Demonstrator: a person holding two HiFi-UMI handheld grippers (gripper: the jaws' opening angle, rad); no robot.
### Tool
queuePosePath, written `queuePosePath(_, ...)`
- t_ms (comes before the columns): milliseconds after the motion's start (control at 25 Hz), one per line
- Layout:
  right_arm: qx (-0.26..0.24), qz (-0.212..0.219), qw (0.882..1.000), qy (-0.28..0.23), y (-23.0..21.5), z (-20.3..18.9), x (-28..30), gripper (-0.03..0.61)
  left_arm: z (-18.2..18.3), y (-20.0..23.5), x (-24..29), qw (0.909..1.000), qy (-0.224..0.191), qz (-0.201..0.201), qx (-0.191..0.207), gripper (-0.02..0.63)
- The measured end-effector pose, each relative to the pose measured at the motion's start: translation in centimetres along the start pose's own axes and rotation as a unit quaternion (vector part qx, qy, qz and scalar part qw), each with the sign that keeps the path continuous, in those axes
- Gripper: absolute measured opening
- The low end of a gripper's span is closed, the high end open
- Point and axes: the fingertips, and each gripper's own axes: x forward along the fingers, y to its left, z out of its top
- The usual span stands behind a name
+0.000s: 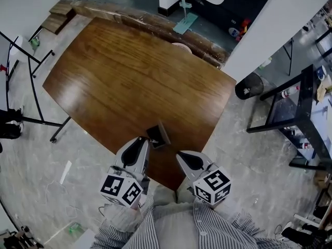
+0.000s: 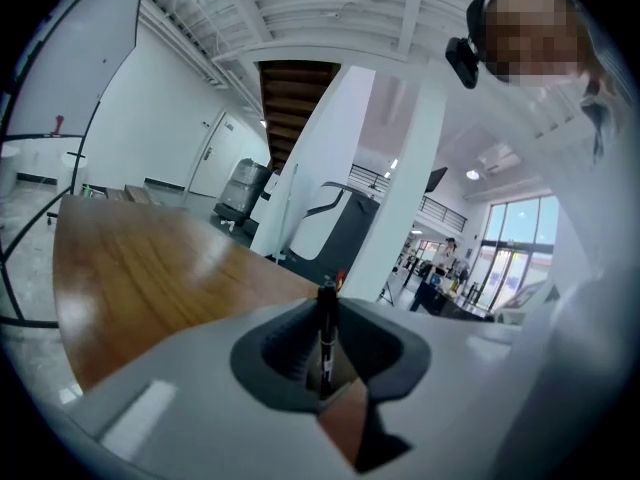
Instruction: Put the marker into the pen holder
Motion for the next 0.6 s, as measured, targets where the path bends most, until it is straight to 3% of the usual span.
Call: queuePosePath(600, 0.029, -0.005, 0.999, 0.029, -1.5, -3.2, 0.5, 0.0, -4.2, 1.8, 3.2, 0.9983, 0.054, 0.006, 0.021, 0.061)
